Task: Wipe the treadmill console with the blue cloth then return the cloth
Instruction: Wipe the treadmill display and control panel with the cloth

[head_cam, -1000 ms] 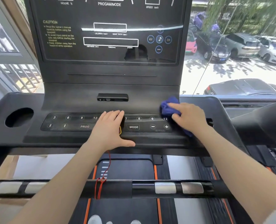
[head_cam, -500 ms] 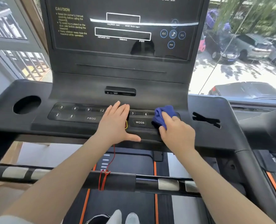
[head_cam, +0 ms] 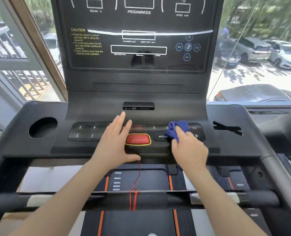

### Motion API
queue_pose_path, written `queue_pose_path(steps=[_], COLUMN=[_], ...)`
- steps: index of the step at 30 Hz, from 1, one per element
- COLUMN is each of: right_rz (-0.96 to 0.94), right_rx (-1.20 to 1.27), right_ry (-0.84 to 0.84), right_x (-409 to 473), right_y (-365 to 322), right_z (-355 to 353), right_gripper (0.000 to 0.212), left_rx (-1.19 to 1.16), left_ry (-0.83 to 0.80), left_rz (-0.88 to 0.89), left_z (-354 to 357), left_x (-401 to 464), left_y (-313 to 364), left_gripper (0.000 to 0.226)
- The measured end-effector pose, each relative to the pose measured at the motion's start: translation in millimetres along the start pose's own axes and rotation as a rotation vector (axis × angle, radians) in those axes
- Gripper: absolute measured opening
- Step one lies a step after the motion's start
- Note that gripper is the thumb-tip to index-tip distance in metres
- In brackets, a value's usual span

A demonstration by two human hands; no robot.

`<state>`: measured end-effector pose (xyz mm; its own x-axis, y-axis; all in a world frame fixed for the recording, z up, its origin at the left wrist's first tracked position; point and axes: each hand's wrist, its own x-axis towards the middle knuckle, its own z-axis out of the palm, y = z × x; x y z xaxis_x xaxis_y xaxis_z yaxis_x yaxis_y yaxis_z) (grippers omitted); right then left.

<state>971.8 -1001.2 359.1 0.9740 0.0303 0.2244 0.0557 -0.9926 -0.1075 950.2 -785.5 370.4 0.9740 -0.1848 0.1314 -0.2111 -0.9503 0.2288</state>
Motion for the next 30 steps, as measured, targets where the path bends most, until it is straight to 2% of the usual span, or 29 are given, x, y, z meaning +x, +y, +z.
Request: queue_pose_path(steps=[2,4,5,7,9,11,14,16,19,22,25,27,30], right_rz=[0.163,0.241,0.207,0.017,-0.170,-0.134,0.028,0.052,-0.029,-0.160,-0.273,-0.350,-0.340], right_rx=[-0.014,-0.011,-0.010,0.044,0.132,0.160,0.086,0.031,0.022,-0.015,-0.012,-0.001,-0.027], right_ry=[0.030,0.046,0.067,0.115,-0.015,-0.149,-0.027,0.031,0.141,0.036,0.105,0.085,0.026], right_x=[6,7,4,-4,-14,-12,-4,-1,-2,-16,-24,-27,-21], right_y=[18,1,-17,-60,-96,-108,-101,-110,-151,-206,-249,-254,-226], right_z=[-7,-3,1,7,8,8,6,9,12,24,32,32,20], right_gripper=[0.043,0.037,0.033,0.031,0.040,0.038,0.028,0.027,0.027,0.033,0.043,0.048,0.034], left_rx=[-0.002,0.006,0.003,-0.023,-0.058,-0.058,-0.079,-0.116,-0.183,-0.278,-0.344,-0.342,-0.333], left_ry=[-0.019,-0.067,-0.085,-0.096,-0.071,-0.044,-0.034,-0.049,-0.053,0.005,0.031,0.043,0.058], left_rz=[0.005,0.014,0.016,0.005,-0.025,-0.080,-0.193,-0.289,-0.405,-0.420,-0.417,-0.406,-0.380], left_z=[-4,-6,-6,-10,-17,-26,-36,-40,-40,-40,-39,-36,-32], left_x=[-2,-6,-8,-13,-17,-24,-43,-58,-72,-79,-79,-79,-81], left_y=[-8,-16,-20,-27,-38,-54,-84,-104,-130,-140,-144,-148,-155], left_gripper=[0.114,0.117,0.117,0.118,0.118,0.117,0.118,0.118,0.105,0.096,0.095,0.093,0.090])
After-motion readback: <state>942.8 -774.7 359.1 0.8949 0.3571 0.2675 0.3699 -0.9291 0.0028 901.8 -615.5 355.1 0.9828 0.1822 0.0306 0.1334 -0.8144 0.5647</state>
